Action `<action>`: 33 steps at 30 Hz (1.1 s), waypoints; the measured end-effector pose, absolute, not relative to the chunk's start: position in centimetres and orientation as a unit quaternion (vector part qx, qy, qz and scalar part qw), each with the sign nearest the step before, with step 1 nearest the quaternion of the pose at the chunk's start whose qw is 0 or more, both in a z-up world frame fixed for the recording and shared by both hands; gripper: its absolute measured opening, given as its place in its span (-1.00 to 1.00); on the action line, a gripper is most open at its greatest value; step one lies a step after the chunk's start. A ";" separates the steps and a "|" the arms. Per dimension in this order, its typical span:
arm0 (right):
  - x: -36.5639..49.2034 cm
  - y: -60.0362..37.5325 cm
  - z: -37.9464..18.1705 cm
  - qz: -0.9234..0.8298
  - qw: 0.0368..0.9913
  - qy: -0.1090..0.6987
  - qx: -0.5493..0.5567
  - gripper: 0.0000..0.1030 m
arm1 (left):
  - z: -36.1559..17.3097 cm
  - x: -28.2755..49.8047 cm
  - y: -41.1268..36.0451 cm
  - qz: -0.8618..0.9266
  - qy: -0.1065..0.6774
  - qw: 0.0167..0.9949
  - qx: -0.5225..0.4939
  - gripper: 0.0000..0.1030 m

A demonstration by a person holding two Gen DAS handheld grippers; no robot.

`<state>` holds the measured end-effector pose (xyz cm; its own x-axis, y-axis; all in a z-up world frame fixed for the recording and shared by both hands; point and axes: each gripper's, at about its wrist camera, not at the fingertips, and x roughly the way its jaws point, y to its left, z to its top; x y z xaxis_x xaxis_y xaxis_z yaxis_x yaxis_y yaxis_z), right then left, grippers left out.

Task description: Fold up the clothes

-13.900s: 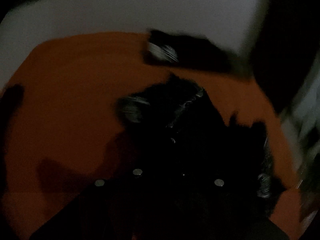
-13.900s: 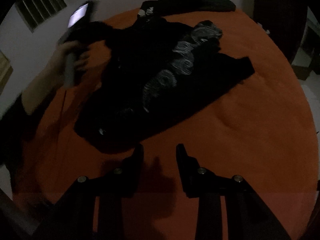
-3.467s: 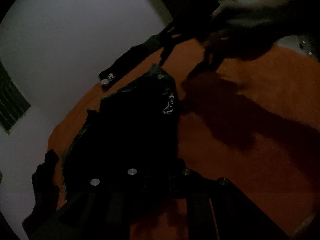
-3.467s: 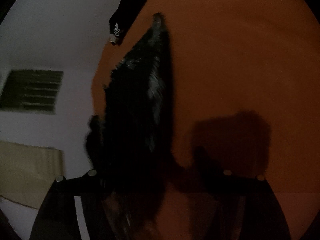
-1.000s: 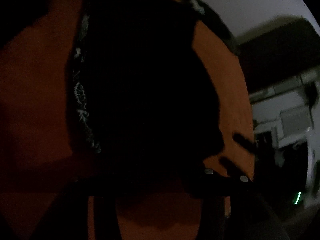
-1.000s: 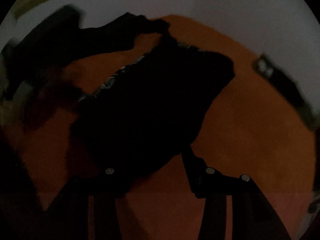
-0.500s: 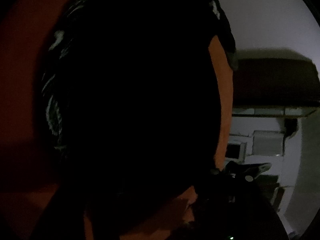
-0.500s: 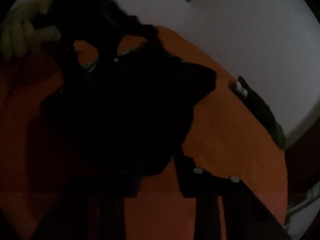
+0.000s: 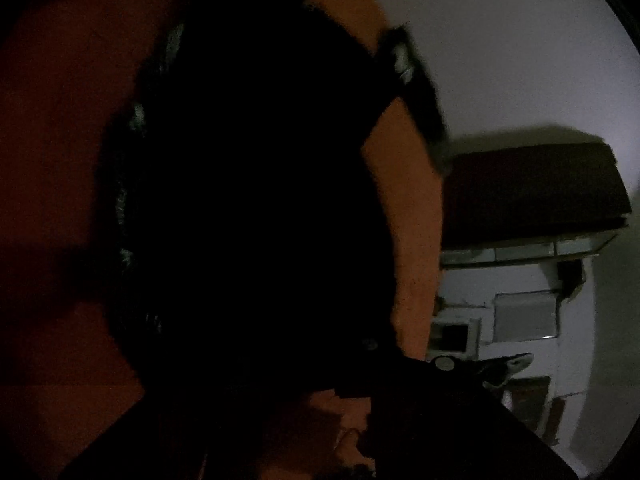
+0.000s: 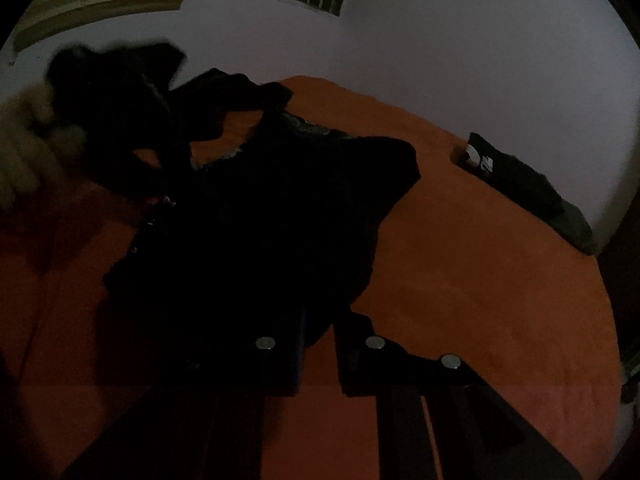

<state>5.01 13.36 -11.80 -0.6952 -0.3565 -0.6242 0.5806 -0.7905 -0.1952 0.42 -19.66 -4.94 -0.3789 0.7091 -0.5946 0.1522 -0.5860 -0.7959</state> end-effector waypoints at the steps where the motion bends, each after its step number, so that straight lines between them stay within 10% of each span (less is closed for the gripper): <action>1: 5.4 13.2 -11.6 -0.900 0.269 0.191 0.285 -0.78 | -4.1 1.0 -19.9 0.725 -0.407 0.193 -0.521 -0.81; 11: 8.2 8.5 -16.1 -0.836 0.317 0.318 0.315 -0.50 | -11.6 3.0 -19.9 0.710 -0.378 0.109 -0.584 -0.69; 16: 10.1 8.5 -15.6 -0.837 0.310 0.358 0.273 0.15 | -10.6 3.0 -19.3 0.711 -0.375 0.138 -0.579 -0.16; 20: 10.6 8.9 -15.3 -0.852 0.299 0.354 0.243 0.23 | -11.3 1.7 -17.5 0.725 -0.316 0.131 -0.598 -0.27; 23: 9.8 8.4 -16.5 -0.841 0.301 0.364 0.262 0.02 | -11.6 1.6 -16.6 0.738 -0.279 0.112 -0.605 -0.59; 24: 9.4 8.3 -17.2 -0.834 0.300 0.369 0.281 -0.58 | -11.6 1.9 -16.6 0.735 -0.283 0.113 -0.606 -0.63; 25: 8.9 8.3 -18.0 -0.824 0.299 0.372 0.306 -0.78 | -11.5 2.3 -16.7 0.731 -0.287 0.118 -0.608 -0.63; 33: 9.2 11.4 -15.2 -0.802 0.350 0.318 0.366 -0.77 | -9.9 3.6 -19.3 0.711 -0.294 0.124 -0.627 -0.16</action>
<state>9.21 11.42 -15.19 -0.4876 -0.3279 -0.8092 0.7933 -0.5534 -0.2538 3.62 -19.26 -9.91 -0.1837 0.5453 -0.8179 0.1924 -0.7960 -0.5739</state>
